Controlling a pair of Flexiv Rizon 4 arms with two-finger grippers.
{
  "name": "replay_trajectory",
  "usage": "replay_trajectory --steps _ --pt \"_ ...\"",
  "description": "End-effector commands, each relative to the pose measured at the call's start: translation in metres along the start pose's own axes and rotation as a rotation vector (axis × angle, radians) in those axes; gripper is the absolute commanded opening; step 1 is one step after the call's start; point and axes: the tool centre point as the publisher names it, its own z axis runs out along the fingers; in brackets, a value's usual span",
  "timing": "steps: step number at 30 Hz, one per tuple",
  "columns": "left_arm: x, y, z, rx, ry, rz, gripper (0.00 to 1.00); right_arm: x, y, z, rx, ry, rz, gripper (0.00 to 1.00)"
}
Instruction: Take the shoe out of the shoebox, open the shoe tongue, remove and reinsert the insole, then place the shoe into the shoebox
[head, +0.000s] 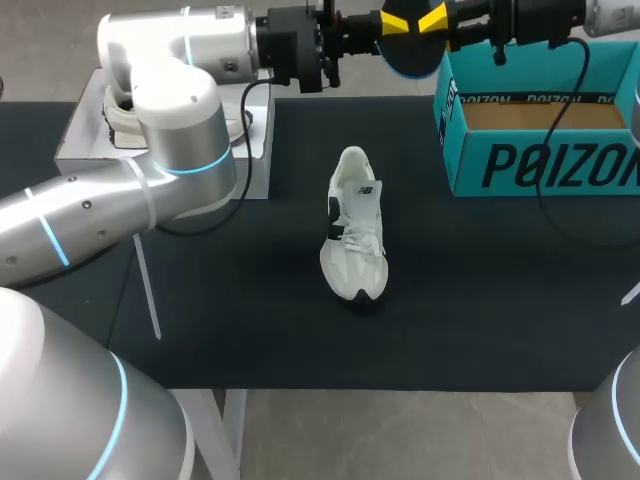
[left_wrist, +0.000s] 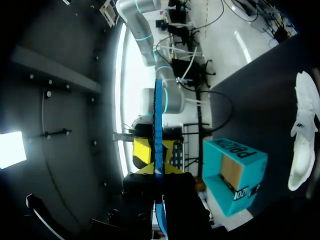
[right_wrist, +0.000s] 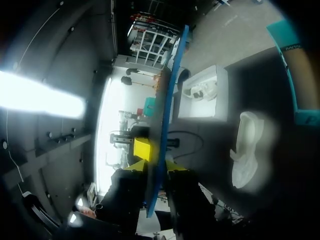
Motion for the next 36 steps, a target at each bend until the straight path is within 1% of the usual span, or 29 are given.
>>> replay_trajectory --steps 1,2,5,6,7,8,13,19,22,24,28,31,32,33,35,36 --pt "0.0 0.0 0.006 0.008 0.003 0.005 0.0 -0.002 0.002 0.002 0.002 0.003 0.003 0.08" --pt "0.001 0.0 0.007 0.012 0.006 0.004 0.0 -0.003 0.001 0.001 0.001 0.004 0.004 0.0" --pt "0.002 -0.001 0.007 0.017 0.009 0.001 0.0 -0.004 0.0 0.001 0.003 0.005 0.005 0.0" --pt "0.003 -0.002 0.008 0.018 0.017 0.002 0.1 -0.004 -0.001 0.001 0.002 0.005 0.005 0.0" --pt "0.003 -0.002 0.007 0.009 0.025 0.006 0.38 -0.004 -0.001 0.0 0.001 0.006 0.005 0.0" --pt "0.004 -0.001 0.007 0.006 0.024 0.0 1.0 -0.004 -0.001 0.0 0.0 0.009 0.005 0.0" --pt "0.005 -0.002 0.002 -0.001 0.032 -0.008 1.0 -0.005 -0.001 -0.002 -0.004 0.016 0.005 0.0" --pt "0.002 0.002 -0.012 -0.015 0.057 -0.011 1.0 -0.004 0.001 -0.005 -0.009 0.019 0.001 0.0" --pt "0.001 0.005 -0.027 0.001 0.1 -0.018 1.0 -0.004 0.002 -0.009 -0.017 0.017 -0.003 0.0" --pt "0.001 0.006 -0.042 0.009 0.131 -0.029 1.0 -0.004 0.002 -0.012 -0.023 0.016 -0.004 0.0" --pt "0.004 0.003 -0.072 0.058 0.191 -0.107 1.0 -0.006 0.003 -0.017 -0.034 0.013 -0.003 0.0" --pt "0.016 0.0 -0.095 0.049 0.252 -0.162 1.0 -0.007 0.003 -0.02 -0.042 0.011 -0.003 0.0" --pt "0.02 -0.001 -0.103 0.038 0.249 -0.186 1.0 -0.007 0.003 -0.021 -0.045 0.011 -0.002 0.0" --pt "0.025 -0.004 -0.111 0.033 0.243 -0.242 1.0 -0.007 0.004 -0.022 -0.046 0.011 -0.002 0.0" --pt "0.036 -0.011 -0.124 -0.019 0.299 -0.34 1.0 -0.008 0.004 -0.022 -0.048 0.011 -0.001 0.0" --pt "0.042 -0.016 -0.129 -0.031 0.283 -0.469 1.0 -0.008 0.004 -0.022 -0.049 0.011 0.0 0.0"
